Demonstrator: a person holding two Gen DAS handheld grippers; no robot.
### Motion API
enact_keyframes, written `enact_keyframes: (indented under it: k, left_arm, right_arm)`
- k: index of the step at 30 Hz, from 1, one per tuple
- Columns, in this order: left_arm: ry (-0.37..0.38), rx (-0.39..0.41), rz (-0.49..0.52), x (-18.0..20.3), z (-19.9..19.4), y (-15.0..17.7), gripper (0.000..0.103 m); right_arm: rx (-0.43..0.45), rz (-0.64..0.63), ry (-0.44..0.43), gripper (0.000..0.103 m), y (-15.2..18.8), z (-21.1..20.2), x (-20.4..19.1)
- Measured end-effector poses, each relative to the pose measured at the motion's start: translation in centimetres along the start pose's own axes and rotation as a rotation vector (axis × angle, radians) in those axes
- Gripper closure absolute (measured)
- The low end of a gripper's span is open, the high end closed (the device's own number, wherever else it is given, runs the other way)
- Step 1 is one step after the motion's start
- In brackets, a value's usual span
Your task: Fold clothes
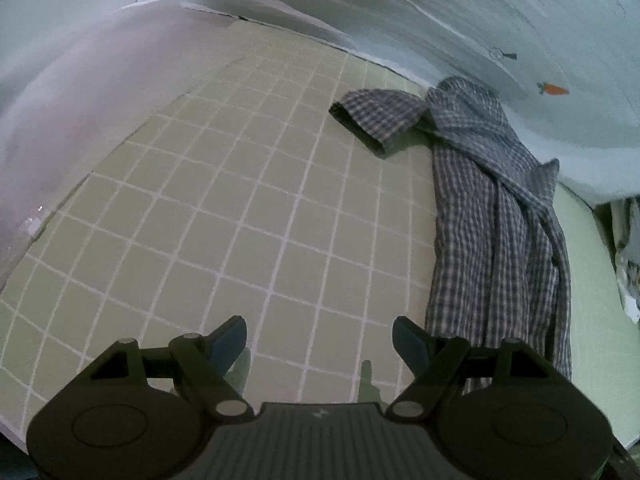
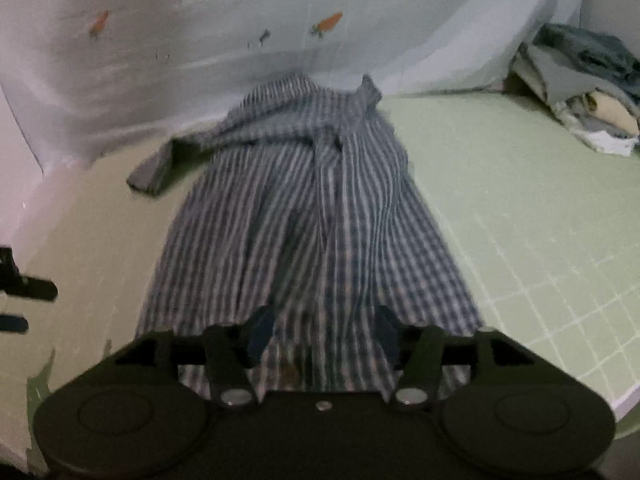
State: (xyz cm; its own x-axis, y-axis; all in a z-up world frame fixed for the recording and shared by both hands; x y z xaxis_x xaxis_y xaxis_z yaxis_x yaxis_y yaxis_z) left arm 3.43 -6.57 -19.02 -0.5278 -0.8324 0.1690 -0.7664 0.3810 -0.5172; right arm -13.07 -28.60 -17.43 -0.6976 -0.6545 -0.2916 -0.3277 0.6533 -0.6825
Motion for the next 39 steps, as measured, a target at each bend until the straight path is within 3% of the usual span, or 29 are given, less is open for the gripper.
enact_keyframes:
  k: [6,10,17,25,28,33,37,39]
  left_arm:
    - [-0.003,0.011,-0.001,0.1,0.8,-1.8,0.022]
    - [-0.006,0.016,0.001,0.3,1.5,-3.2,0.022]
    - [-0.019,0.022,-0.008,0.4,4.1,-7.1,0.022]
    - [0.0,0.015,-0.033,1.0,9.7,-12.9,0.022]
    - [0.008,0.001,-0.002,1.8,11.8,-14.7,0.022]
    - [-0.016,-0.004,0.189,4.7,14.3,-16.8,0.021]
    - [-0.111,-0.001,0.271,5.0,16.1,-18.4,0.018]
    - [-0.161,0.03,0.245,3.5,16.2,-20.4,0.018]
  right_arm:
    - [0.021,-0.047,0.043,0.042,-1.4,1.2,-0.3]
    - [0.03,-0.06,0.066,0.028,-2.6,2.4,-0.5]
    - [0.064,-0.055,0.087,0.027,-6.7,5.6,-0.9]
    - [0.057,-0.003,0.135,0.027,-12.3,12.6,-1.1]
    - [0.038,0.01,0.17,0.027,-13.9,15.5,-1.0]
    - [0.027,0.025,0.212,0.027,-15.2,18.3,-0.7]
    - [0.012,0.039,0.245,0.026,-15.4,19.6,-0.1]
    - [0.004,0.049,0.26,0.026,-15.3,19.7,0.2]
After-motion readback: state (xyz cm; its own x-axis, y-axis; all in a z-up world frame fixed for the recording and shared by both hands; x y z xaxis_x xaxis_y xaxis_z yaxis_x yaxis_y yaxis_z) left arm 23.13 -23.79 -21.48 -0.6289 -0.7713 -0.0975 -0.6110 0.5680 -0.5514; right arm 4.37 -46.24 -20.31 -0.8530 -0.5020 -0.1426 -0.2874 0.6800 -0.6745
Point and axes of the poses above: each gripper's, at about its wrist camera, not at the fingertips, and z roughly the way its jaws point, x to its right, y to its underside, the point moved 9 cm from there along z, roughly the way its jaws point, and after that the axes turned 15 degrees about z, right-handed, at the moved point
